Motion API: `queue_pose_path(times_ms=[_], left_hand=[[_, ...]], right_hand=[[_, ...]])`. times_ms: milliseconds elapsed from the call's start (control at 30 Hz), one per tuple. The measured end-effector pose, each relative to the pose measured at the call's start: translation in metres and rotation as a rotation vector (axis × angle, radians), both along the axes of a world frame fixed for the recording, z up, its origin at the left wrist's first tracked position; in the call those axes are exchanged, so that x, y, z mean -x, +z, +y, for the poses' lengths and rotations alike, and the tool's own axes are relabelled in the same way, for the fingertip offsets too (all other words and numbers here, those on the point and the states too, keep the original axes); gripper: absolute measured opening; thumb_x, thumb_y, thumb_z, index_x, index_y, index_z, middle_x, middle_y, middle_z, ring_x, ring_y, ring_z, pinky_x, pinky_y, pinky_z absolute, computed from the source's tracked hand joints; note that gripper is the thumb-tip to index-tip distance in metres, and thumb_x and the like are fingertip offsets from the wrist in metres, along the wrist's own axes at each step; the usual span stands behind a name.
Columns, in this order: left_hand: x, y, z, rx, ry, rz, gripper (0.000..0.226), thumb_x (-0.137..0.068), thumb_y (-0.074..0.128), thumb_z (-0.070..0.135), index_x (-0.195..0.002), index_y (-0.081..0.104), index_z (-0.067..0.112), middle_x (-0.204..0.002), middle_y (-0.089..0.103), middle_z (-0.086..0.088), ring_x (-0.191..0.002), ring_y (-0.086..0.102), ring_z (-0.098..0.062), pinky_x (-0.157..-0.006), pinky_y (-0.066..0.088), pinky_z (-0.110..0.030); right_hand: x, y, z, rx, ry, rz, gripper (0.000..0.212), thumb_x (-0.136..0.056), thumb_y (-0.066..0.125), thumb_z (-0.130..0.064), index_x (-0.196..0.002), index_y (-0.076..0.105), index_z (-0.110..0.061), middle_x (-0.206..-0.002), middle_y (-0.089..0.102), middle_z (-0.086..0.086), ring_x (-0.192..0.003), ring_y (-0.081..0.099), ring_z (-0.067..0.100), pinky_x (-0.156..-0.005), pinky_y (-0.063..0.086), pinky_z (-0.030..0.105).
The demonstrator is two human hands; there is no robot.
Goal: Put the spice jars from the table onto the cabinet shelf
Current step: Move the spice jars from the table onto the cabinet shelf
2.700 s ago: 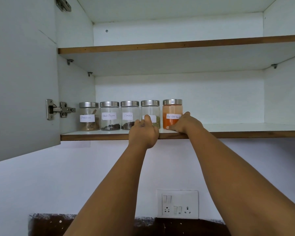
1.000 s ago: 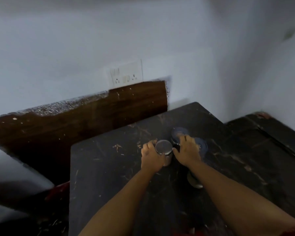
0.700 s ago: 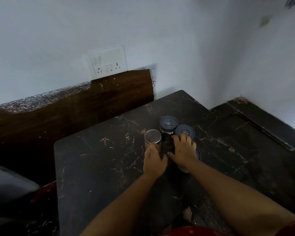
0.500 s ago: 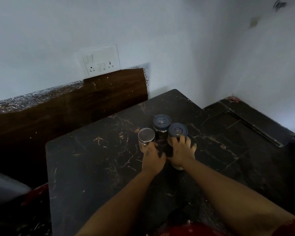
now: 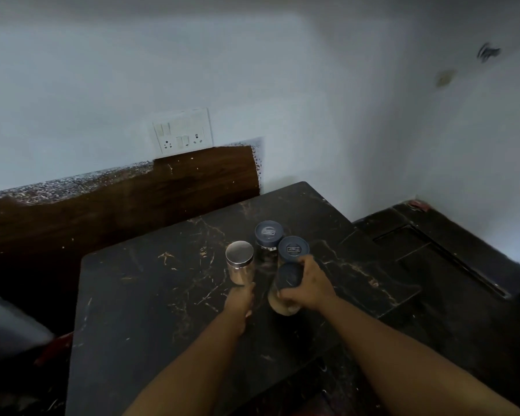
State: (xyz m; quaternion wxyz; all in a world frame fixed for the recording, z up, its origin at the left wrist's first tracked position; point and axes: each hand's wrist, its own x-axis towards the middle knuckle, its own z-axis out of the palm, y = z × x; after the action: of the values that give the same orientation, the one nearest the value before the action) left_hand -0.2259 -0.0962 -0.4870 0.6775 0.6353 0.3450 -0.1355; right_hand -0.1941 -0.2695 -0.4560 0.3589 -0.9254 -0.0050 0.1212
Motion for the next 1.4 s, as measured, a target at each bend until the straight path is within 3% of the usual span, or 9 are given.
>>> queue_pose_path(times_ms=[167, 400, 500, 600, 767, 933, 1100, 1200, 1400], left_hand=[[0.014, 0.011, -0.027, 0.508, 0.025, 0.079, 0.077, -0.087, 0.034, 0.074, -0.137, 0.044, 0.016, -0.139, 0.046, -0.016, -0.132, 0.041, -0.037, -0.103, 0.041, -0.052], [0.026, 0.047, -0.049, 1.008, 0.168, -0.126, 0.078, -0.088, 0.043, 0.065, -0.136, 0.052, 0.003, -0.127, 0.060, -0.026, -0.086, 0.072, -0.036, -0.061, 0.060, -0.032], [0.033, 0.061, -0.051, 1.008, 0.191, -0.234, 0.072, -0.088, 0.045, 0.063, -0.135, 0.054, 0.009, -0.128, 0.060, -0.019, -0.077, 0.071, -0.029, -0.057, 0.058, -0.025], [0.041, 0.072, -0.054, 0.933, 0.174, -0.297, 0.065, -0.084, 0.051, 0.057, -0.132, 0.055, 0.013, -0.135, 0.057, -0.019, -0.105, 0.063, -0.031, -0.075, 0.055, -0.033], [0.051, 0.081, -0.064, 0.791, 0.159, -0.320, 0.057, -0.079, 0.064, 0.034, -0.130, 0.053, 0.011, -0.131, 0.060, -0.020, -0.116, 0.059, -0.035, -0.088, 0.052, -0.040], [0.059, 0.088, -0.067, 0.678, 0.157, -0.386, 0.034, -0.079, 0.067, 0.013, -0.112, 0.061, 0.007, -0.109, 0.067, -0.014, -0.103, 0.061, -0.026, -0.086, 0.051, -0.033], [0.059, 0.087, -0.067, 0.661, 0.130, -0.468, 0.054, -0.078, 0.077, 0.035, -0.121, 0.062, 0.006, -0.119, 0.068, -0.016, -0.111, 0.063, -0.025, -0.092, 0.051, -0.033], [0.060, 0.082, -0.065, 0.711, 0.222, -0.413, 0.043, -0.098, 0.050, 0.037, -0.128, 0.059, 0.008, -0.119, 0.067, -0.015, -0.107, 0.063, -0.024, -0.094, 0.049, -0.033], [0.059, 0.087, -0.066, 0.674, 0.246, -0.369, 0.025, -0.092, 0.060, 0.020, -0.114, 0.066, 0.008, -0.103, 0.069, -0.010, -0.092, 0.065, -0.017, -0.077, 0.052, -0.024]], right_hand=[[-0.009, 0.036, -0.012, -0.356, -0.084, 0.080, 0.068, -0.065, 0.085, -0.045, -0.119, 0.050, -0.022, -0.119, 0.048, -0.001, -0.105, 0.053, 0.016, -0.080, 0.048, 0.025], [-0.002, 0.052, -0.011, -0.675, -0.073, 0.084, 0.042, -0.074, 0.078, -0.044, -0.105, 0.061, -0.021, -0.113, 0.063, 0.002, -0.094, 0.063, 0.014, -0.066, 0.053, 0.025], [-0.002, 0.054, -0.013, -0.799, -0.141, 0.100, 0.052, -0.075, 0.073, -0.056, -0.110, 0.060, -0.019, -0.115, 0.063, 0.006, -0.095, 0.065, 0.018, -0.068, 0.057, 0.031], [-0.002, 0.050, -0.014, -0.954, -0.216, 0.219, 0.087, -0.059, 0.075, -0.070, -0.126, 0.052, -0.019, -0.121, 0.061, 0.008, -0.103, 0.066, 0.025, -0.074, 0.060, 0.040], [0.004, 0.049, -0.017, -1.140, -0.252, 0.359, 0.062, -0.080, 0.064, -0.061, -0.123, 0.060, -0.017, -0.114, 0.070, 0.011, -0.101, 0.069, 0.030, -0.086, 0.056, 0.048], [0.012, 0.050, -0.012, -1.122, -0.247, 0.446, 0.104, -0.040, 0.076, -0.079, -0.127, 0.059, -0.024, -0.115, 0.070, 0.012, -0.101, 0.070, 0.033, -0.084, 0.056, 0.051], [0.016, 0.050, -0.015, -1.224, -0.194, 0.501, 0.063, -0.081, 0.059, -0.066, -0.124, 0.061, -0.021, -0.115, 0.069, 0.016, -0.107, 0.066, 0.034, -0.096, 0.050, 0.051], [0.017, 0.055, -0.017, -1.260, -0.203, 0.494, 0.066, -0.082, 0.057, -0.067, -0.126, 0.060, -0.018, -0.115, 0.070, 0.017, -0.107, 0.067, 0.034, -0.098, 0.049, 0.050], [0.016, 0.059, -0.017, -1.272, -0.260, 0.505, 0.065, -0.084, 0.051, -0.069, -0.126, 0.059, -0.021, -0.113, 0.071, 0.016, -0.105, 0.067, 0.034, -0.099, 0.048, 0.051]])
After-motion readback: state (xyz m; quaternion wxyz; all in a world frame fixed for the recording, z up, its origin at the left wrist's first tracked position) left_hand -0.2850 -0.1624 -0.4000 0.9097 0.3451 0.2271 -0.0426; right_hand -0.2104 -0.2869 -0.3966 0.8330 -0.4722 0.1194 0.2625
